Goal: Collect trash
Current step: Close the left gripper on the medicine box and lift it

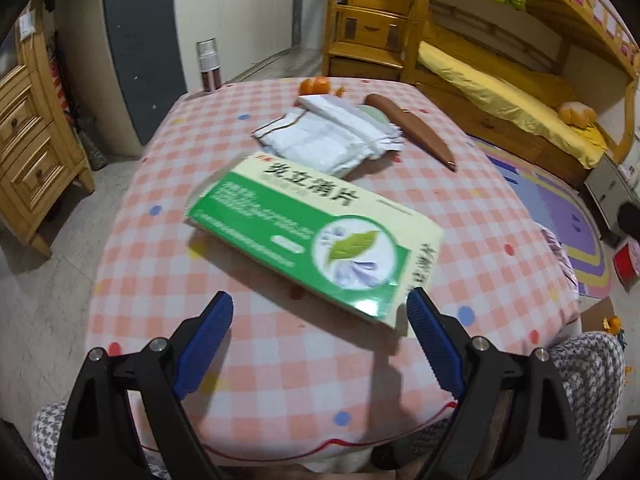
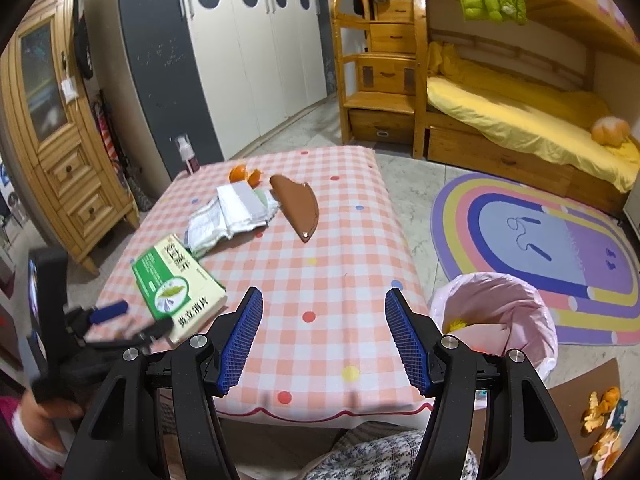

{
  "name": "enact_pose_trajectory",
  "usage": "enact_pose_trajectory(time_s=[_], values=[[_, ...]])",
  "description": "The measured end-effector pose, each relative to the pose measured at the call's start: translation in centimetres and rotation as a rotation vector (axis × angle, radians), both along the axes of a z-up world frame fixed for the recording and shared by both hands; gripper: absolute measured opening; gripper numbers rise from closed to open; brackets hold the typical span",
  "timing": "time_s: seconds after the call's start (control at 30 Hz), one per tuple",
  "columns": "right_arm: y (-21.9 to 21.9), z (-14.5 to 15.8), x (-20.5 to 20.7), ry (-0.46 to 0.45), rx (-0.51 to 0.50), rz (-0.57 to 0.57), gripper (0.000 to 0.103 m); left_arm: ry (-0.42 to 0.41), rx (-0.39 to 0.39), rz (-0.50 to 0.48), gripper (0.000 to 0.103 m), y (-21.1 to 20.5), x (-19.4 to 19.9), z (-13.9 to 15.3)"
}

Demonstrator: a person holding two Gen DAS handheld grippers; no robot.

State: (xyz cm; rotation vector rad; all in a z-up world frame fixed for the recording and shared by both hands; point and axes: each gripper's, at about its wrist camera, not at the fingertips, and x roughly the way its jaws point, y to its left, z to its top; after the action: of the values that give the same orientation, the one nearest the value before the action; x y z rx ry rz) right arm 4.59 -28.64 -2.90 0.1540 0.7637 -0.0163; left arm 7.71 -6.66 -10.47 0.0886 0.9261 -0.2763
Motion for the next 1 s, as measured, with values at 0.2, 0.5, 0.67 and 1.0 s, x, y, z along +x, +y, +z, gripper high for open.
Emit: enact_pose_trajectory(time_s=[0.2, 0.5, 0.67, 1.0], values=[[-0.3, 0.8, 0.7, -0.028, 0.02, -0.01, 0.064, 0.005, 0.083, -0.017, 0.086, -0.9, 0.6, -0.8], [2.3, 0.6, 1.4, -0.025, -0.004, 0.052, 0.064, 0.006, 0.141, 0.132, 0.086, 6.1, 1.4, -0.7], [2.9, 0.2, 2.0, -0.016, -0.01, 0.066, 0.064, 0.009, -0.008, 0.118, 0.096, 6.2, 1.1, 0.9], [3.6, -0.4, 2.9, -0.005, -0.01, 0.07, 0.073, 0.032, 0.075, 0.195, 0.096, 1.3, 5.6, -0.6]])
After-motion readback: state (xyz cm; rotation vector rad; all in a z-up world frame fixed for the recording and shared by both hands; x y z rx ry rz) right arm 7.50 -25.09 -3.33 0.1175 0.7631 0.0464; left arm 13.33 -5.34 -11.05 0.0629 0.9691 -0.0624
